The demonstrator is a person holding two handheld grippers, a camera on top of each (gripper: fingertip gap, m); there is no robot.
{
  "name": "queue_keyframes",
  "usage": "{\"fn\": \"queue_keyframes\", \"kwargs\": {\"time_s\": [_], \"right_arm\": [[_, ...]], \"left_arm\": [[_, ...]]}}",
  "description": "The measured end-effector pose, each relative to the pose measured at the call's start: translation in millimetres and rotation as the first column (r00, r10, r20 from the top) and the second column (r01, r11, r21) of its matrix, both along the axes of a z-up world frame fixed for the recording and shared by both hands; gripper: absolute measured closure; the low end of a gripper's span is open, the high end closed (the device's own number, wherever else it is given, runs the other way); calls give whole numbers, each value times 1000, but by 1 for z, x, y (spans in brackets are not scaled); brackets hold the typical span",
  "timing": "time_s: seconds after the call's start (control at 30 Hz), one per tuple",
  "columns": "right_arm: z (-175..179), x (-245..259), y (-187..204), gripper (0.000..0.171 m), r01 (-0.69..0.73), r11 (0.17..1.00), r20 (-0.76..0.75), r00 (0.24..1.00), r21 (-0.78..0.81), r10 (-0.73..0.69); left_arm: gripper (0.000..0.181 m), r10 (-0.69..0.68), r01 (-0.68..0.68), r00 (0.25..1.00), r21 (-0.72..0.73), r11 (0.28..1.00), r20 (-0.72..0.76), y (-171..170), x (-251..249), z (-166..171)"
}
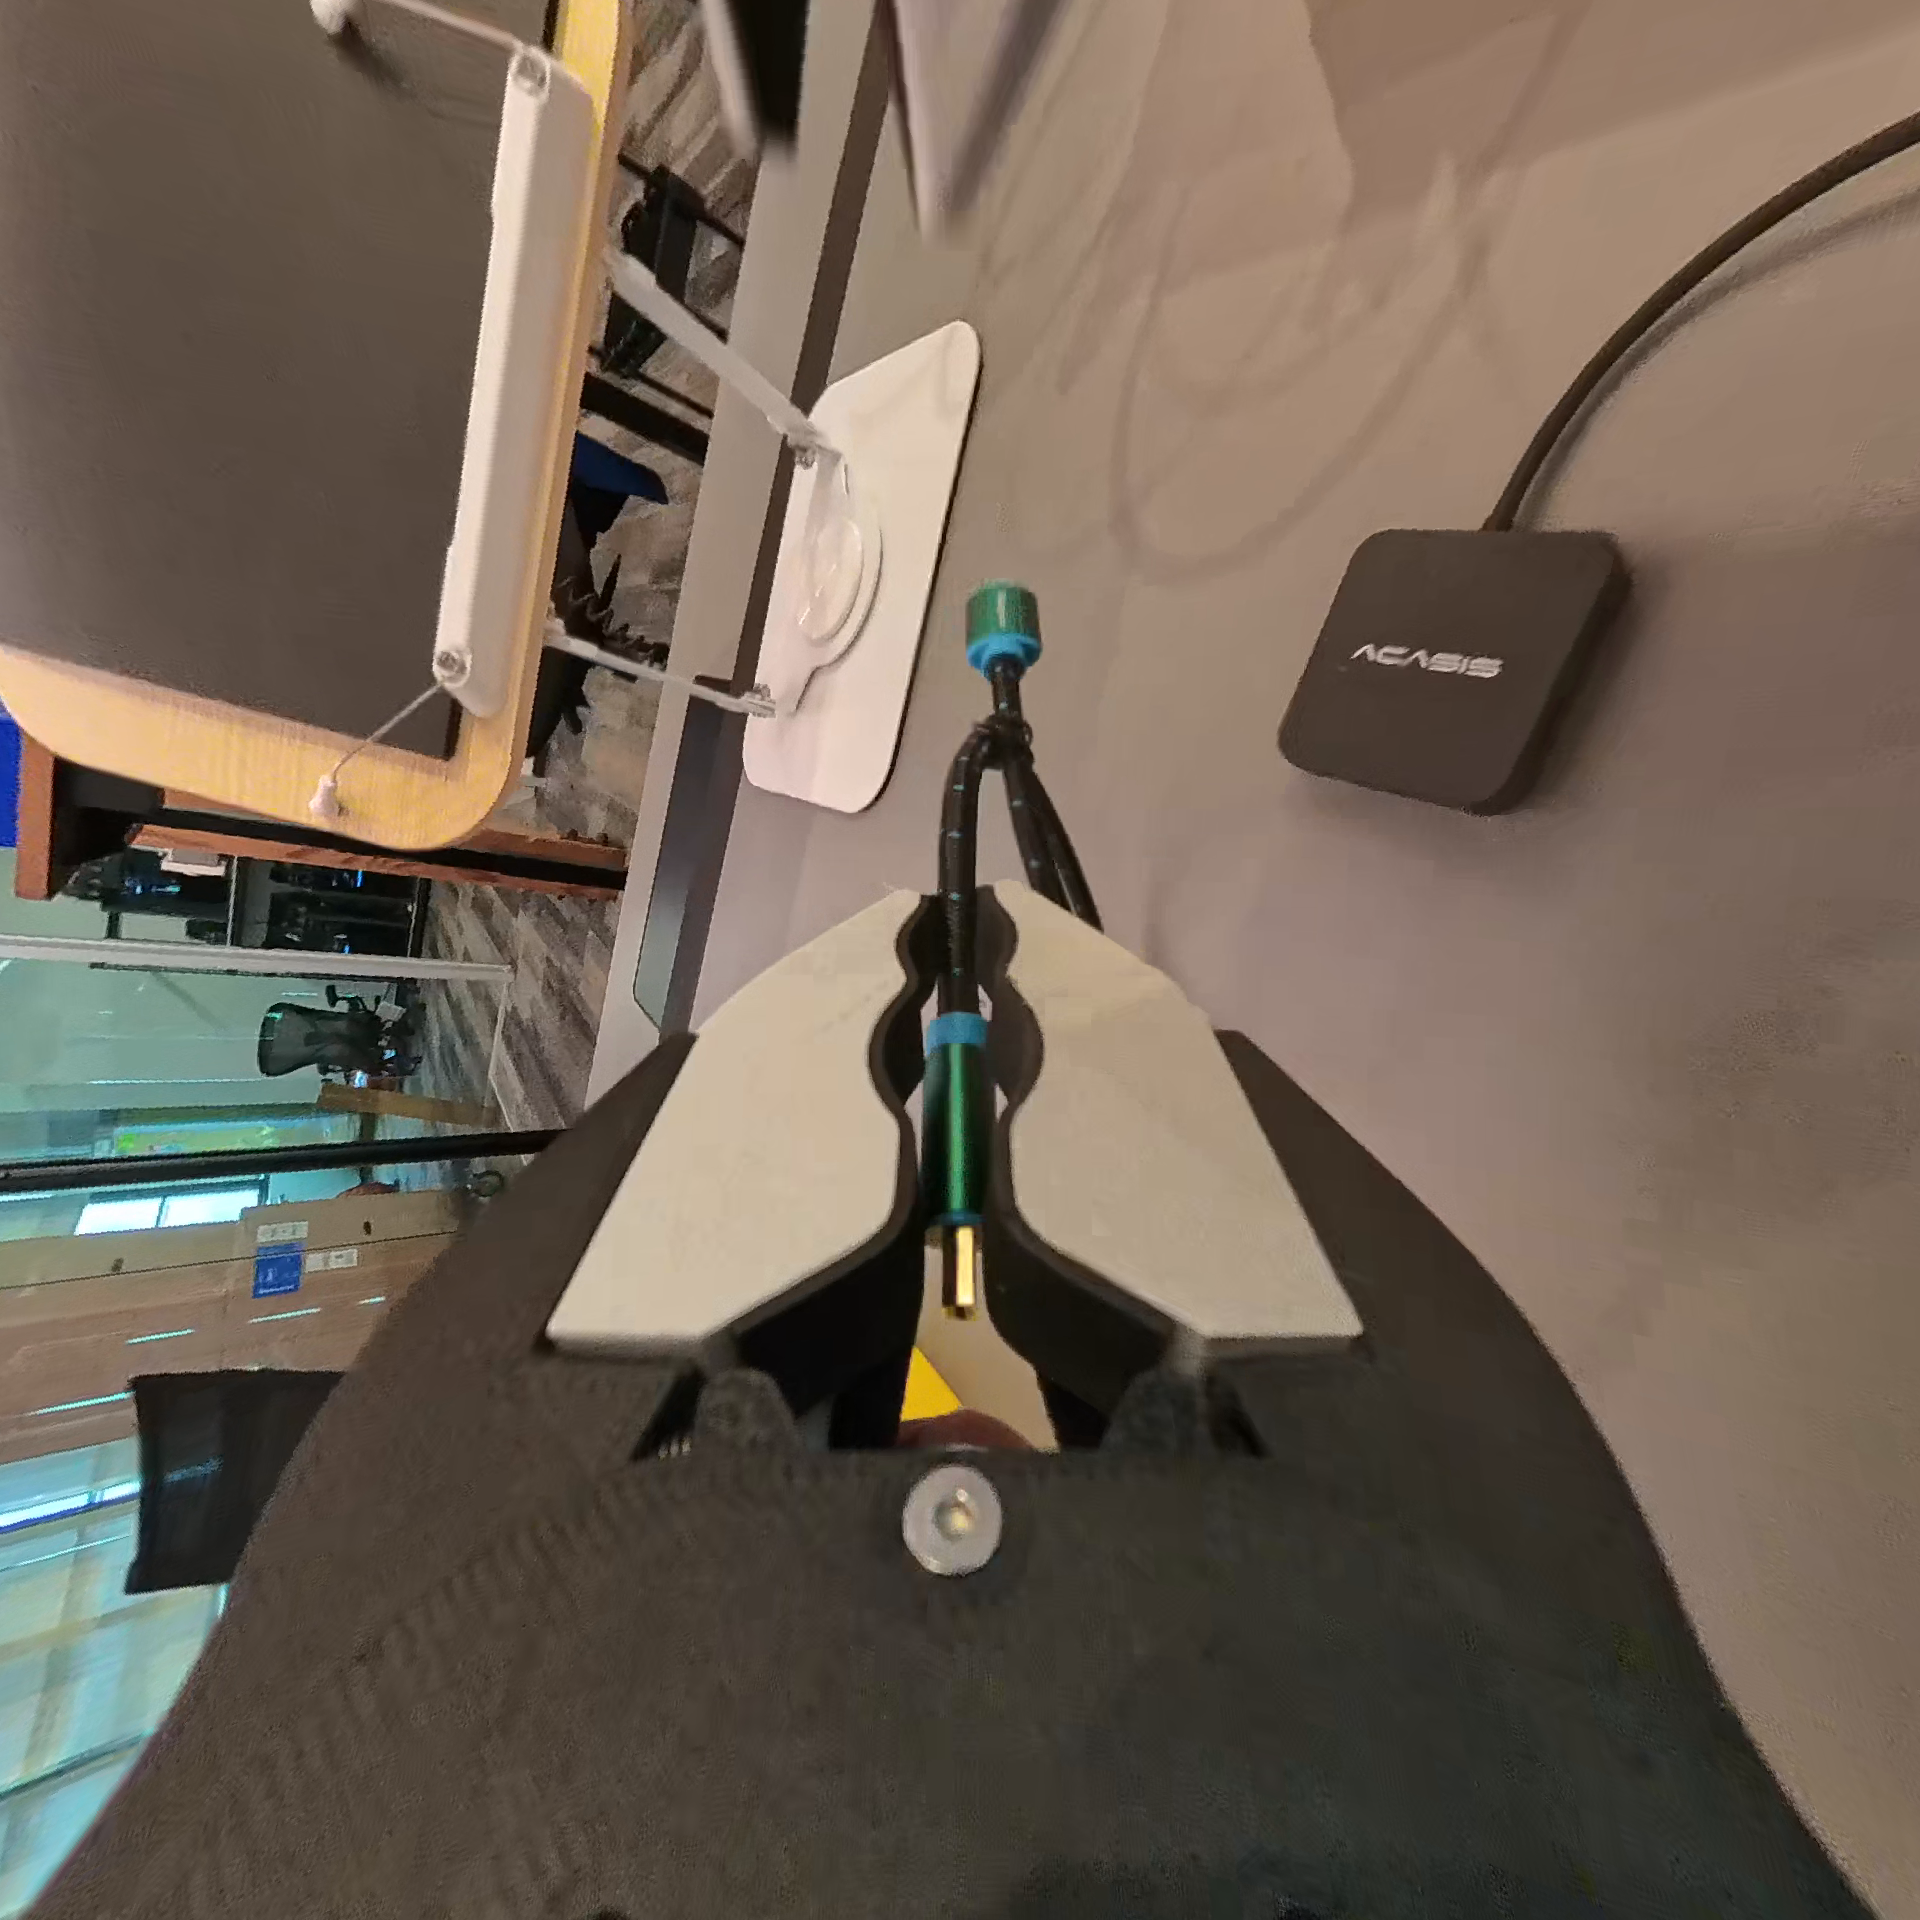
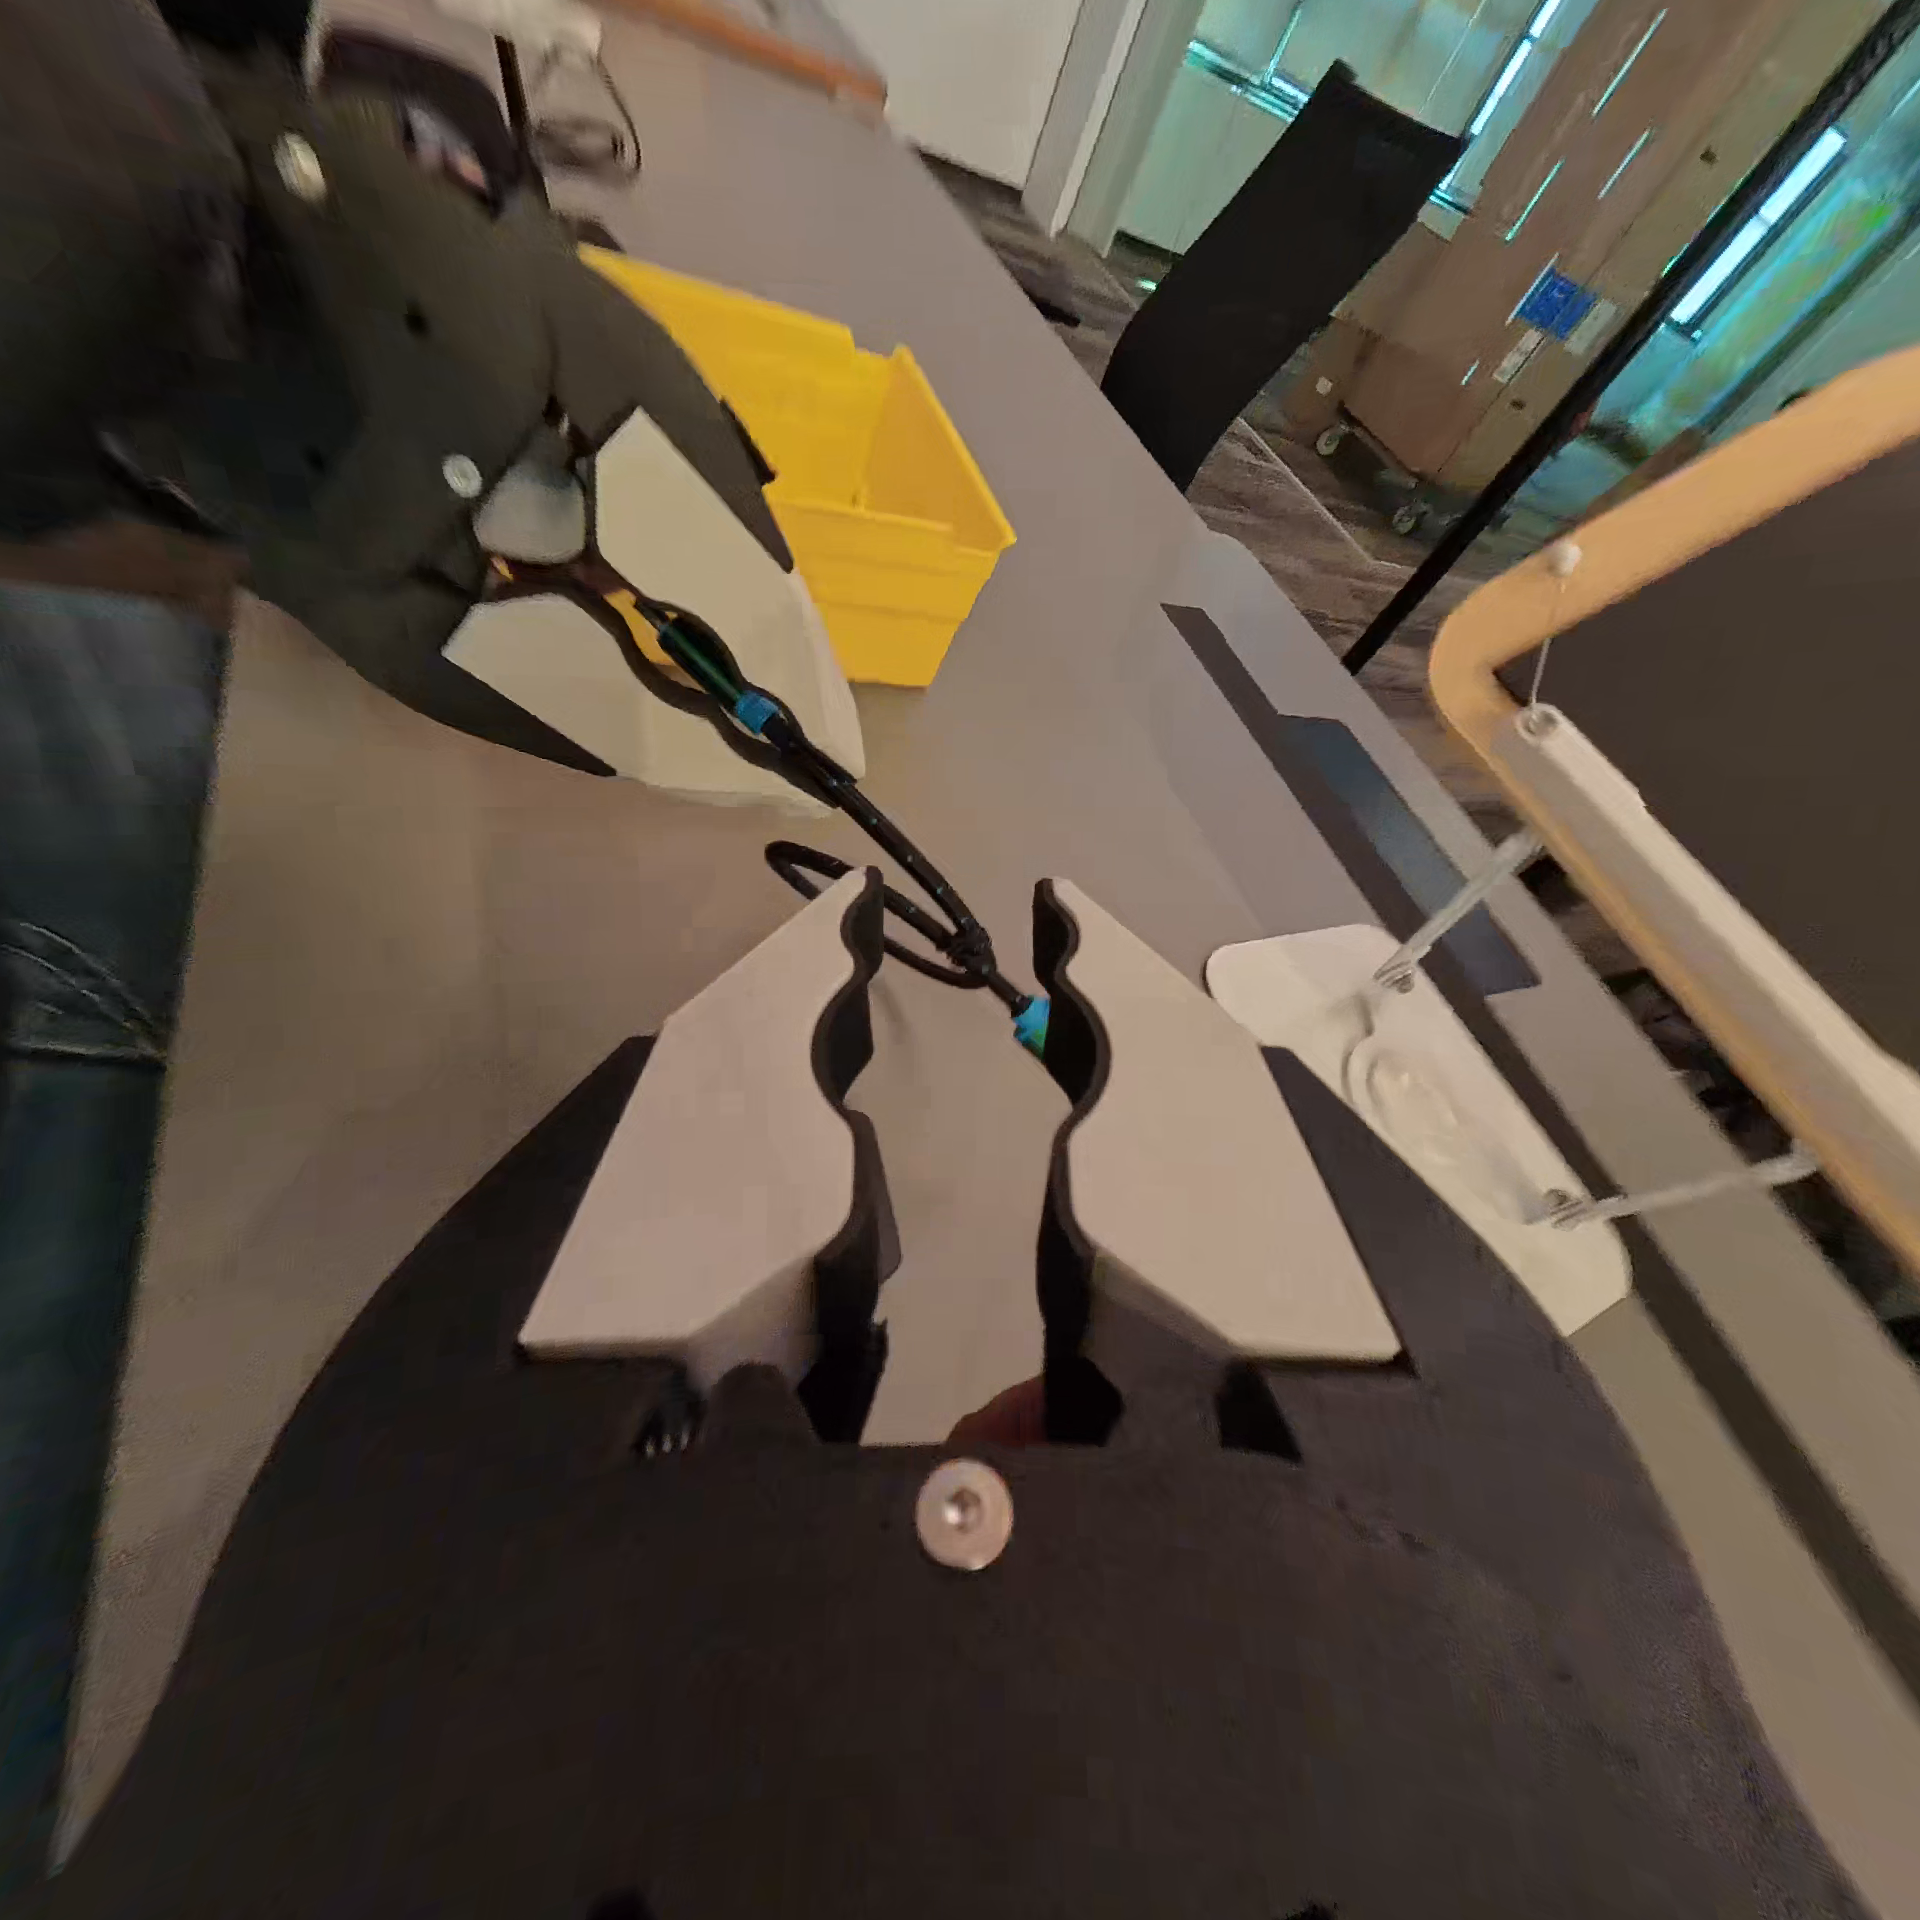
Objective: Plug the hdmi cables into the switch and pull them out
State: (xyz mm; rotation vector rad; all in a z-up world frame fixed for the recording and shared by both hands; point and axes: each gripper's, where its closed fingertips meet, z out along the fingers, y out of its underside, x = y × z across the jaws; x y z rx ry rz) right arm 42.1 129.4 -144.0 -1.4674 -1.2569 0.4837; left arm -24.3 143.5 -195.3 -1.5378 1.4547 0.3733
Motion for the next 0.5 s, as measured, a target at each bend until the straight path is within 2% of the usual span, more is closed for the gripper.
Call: {"fn": "queue_keyframes", "kwargs": {"time_s": [0.2, 0.23, 0.3, 0.43, 0.5], "right_arm": [[-51, -36, 11, 149, -49, 983, 292, 956, 177, -5], [-54, -39, 12, 164, -60, 979, 293, 956, 193, 1], [-53, -42, 14, 166, -73, 973, 281, 960, 217, 9], [-40, -41, 13, 168, -73, 988, 156, 986, 133, 51], [-31, -37, 13, 168, -76, 994, 66, 995, 83, 70]], "left_arm": [[175, -56, 56, 998, -28, 998, 6, -17, 13, 8], [175, -70, 71, 997, -37, 997, 15, -20, 15, 10], [175, -80, 80, 997, -38, 996, 17, -21, 16, 13], [174, -79, 85, 991, -51, 995, 109, -19, 17, 28], [160, -83, 95, 982, -64, 993, 170, -19, 17, 41]]}}
